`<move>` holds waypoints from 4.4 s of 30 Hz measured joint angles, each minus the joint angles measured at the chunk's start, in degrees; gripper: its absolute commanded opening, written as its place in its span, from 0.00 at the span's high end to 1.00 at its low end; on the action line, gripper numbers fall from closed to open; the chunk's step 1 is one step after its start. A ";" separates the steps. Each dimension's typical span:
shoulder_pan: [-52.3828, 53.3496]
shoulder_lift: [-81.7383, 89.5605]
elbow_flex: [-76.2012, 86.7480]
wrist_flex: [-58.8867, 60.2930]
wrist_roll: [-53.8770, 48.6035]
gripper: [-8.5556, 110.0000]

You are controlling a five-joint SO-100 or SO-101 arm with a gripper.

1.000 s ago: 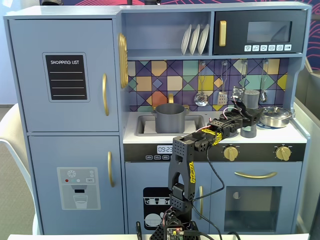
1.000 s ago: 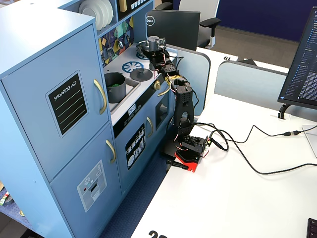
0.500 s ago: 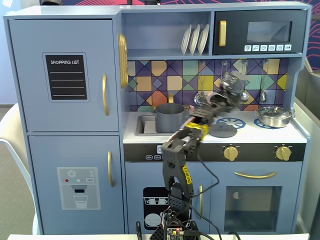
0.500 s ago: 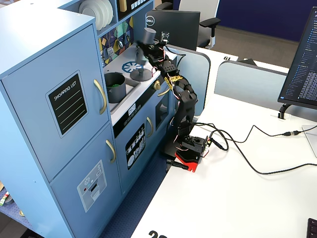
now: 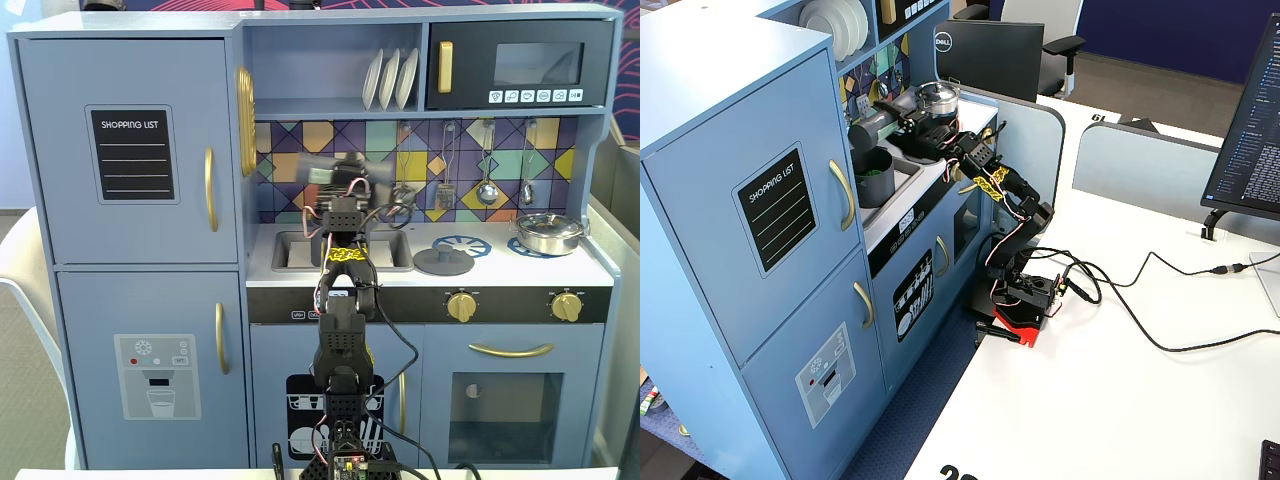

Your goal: Put salt in the gray recipient

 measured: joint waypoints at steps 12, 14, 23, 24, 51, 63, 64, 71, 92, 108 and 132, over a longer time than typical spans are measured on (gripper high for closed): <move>-7.91 -7.82 -5.89 3.34 27.77 0.93; -8.44 -8.35 -6.15 2.72 29.44 0.93; -7.38 -14.50 -14.15 13.45 32.78 0.93; -7.47 -14.50 -14.15 12.13 32.78 0.93; -8.26 -18.02 -21.18 5.71 32.87 0.93; -8.96 -19.07 -20.83 3.60 31.20 0.93; -9.23 -19.69 -21.71 2.64 30.15 0.93; -1.32 -21.88 -25.66 5.19 9.40 0.93; 46.05 -24.87 -5.63 -22.32 -104.50 0.93; 45.62 -24.87 2.55 -35.16 -106.88 0.93; 45.62 -26.72 8.70 -42.63 -103.27 0.93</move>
